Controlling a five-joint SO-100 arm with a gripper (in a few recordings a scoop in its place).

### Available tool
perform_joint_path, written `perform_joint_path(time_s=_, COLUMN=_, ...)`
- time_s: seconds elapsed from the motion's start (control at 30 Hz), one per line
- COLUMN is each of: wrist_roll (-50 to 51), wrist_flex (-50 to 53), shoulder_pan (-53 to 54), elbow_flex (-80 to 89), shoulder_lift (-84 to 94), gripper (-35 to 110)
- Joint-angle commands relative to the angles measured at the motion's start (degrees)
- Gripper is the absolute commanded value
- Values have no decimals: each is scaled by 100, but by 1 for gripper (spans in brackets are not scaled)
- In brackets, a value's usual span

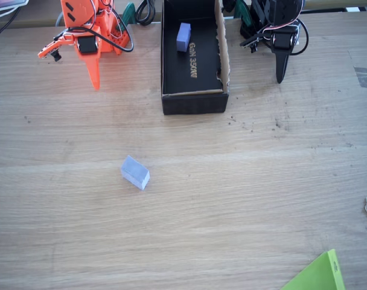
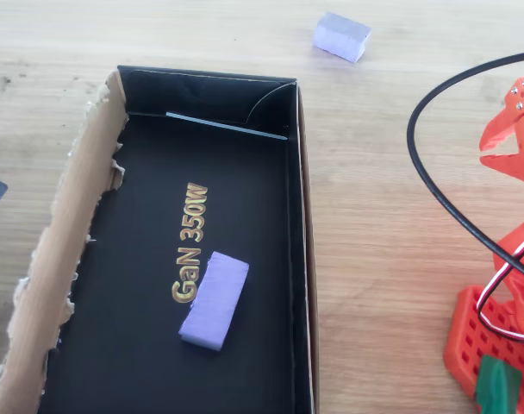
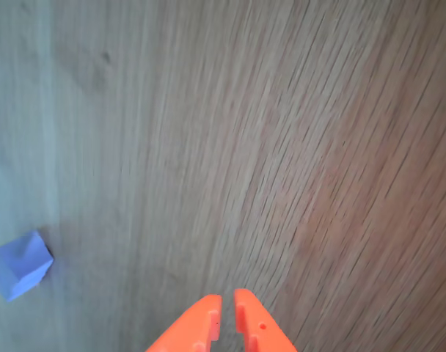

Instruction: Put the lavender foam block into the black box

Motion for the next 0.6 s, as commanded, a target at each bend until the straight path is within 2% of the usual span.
perform_joint_path(time_s=0.0, wrist_roll=35, wrist_flex=123, shoulder_pan=79, elbow_flex=9, shoulder_lift=44, gripper=0)
perform_joint_path(time_s=0.13, wrist_roll=35, wrist_flex=123, shoulder_pan=105, elbow_flex=9, shoulder_lift=44, gripper=4)
perform_joint_path(time_s=0.33, wrist_roll=114, wrist_flex=88, shoulder_pan=185, elbow_flex=9, shoulder_lift=44, gripper=0)
perform_joint_path(time_s=0.57, wrist_roll=53, wrist_flex=-712, shoulder_pan=-229, elbow_flex=9, shoulder_lift=44, gripper=0)
